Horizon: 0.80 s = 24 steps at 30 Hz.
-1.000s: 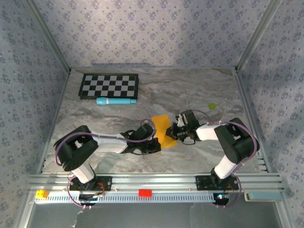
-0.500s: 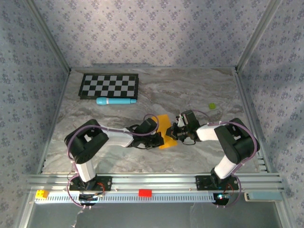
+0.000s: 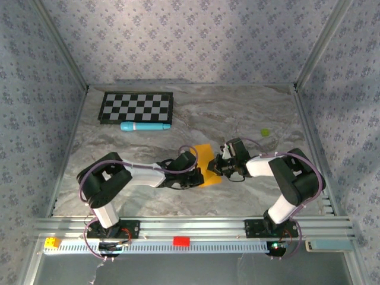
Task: Fold a paper plane with a square sheet of paper (pick it up from the middle)
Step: Fold the triangle a second time at the center of the table.
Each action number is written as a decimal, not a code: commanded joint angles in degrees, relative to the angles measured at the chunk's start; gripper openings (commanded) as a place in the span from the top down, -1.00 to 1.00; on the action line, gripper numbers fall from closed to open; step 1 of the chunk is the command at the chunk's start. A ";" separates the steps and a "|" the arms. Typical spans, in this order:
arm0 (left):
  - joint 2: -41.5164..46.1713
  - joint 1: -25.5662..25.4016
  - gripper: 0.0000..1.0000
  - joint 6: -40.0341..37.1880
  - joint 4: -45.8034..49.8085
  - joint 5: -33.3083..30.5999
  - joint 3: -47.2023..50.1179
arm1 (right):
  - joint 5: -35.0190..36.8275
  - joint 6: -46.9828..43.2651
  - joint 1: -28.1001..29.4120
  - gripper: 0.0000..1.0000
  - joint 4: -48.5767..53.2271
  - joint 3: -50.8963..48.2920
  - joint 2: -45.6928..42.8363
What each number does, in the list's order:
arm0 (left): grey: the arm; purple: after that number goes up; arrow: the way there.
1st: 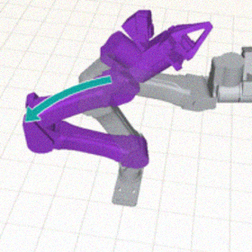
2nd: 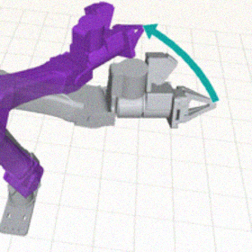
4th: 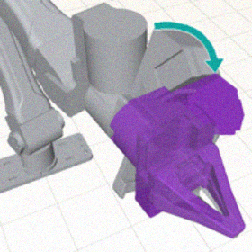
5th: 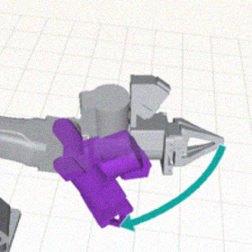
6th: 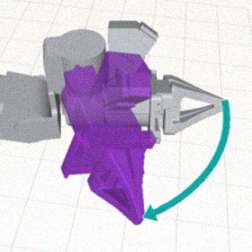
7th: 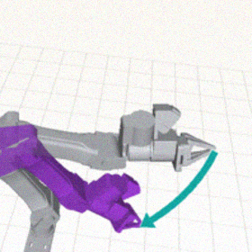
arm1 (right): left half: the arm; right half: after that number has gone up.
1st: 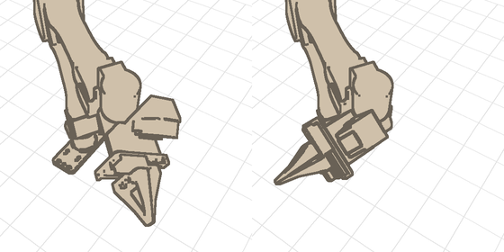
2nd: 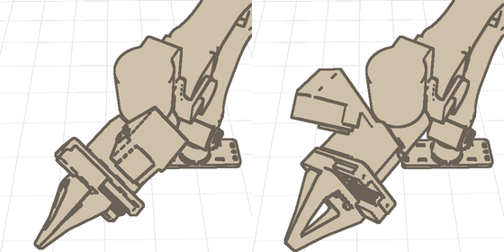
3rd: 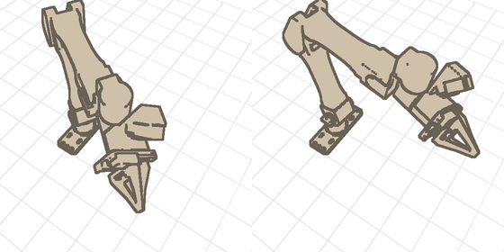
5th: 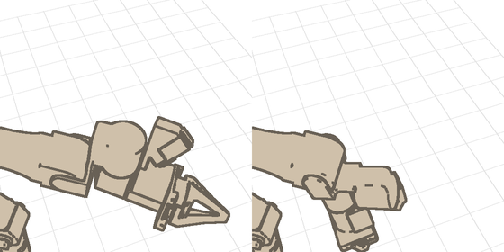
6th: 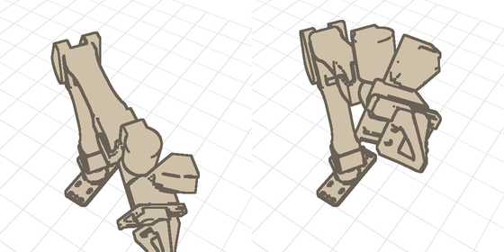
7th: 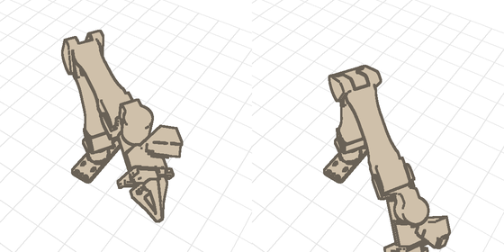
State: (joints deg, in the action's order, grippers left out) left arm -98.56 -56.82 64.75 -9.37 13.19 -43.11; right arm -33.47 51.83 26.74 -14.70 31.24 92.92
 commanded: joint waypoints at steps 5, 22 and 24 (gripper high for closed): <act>0.15 -0.93 1.00 -3.22 10.77 -0.75 1.77 | 3.41 -4.54 -0.95 0.83 6.17 0.06 -6.39; -0.84 -0.75 1.00 -4.22 10.69 -0.53 1.10 | 1.83 -3.87 -1.74 0.86 1.17 -0.06 2.30; -0.90 -0.73 1.00 -4.31 10.60 -0.51 1.13 | 2.01 -4.95 -4.09 0.84 2.99 0.83 1.88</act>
State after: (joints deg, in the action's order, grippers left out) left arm -97.65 -57.12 61.93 -6.66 13.04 -43.24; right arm -35.20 47.55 26.26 -13.54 32.12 93.71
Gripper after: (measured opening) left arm 0.044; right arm 0.078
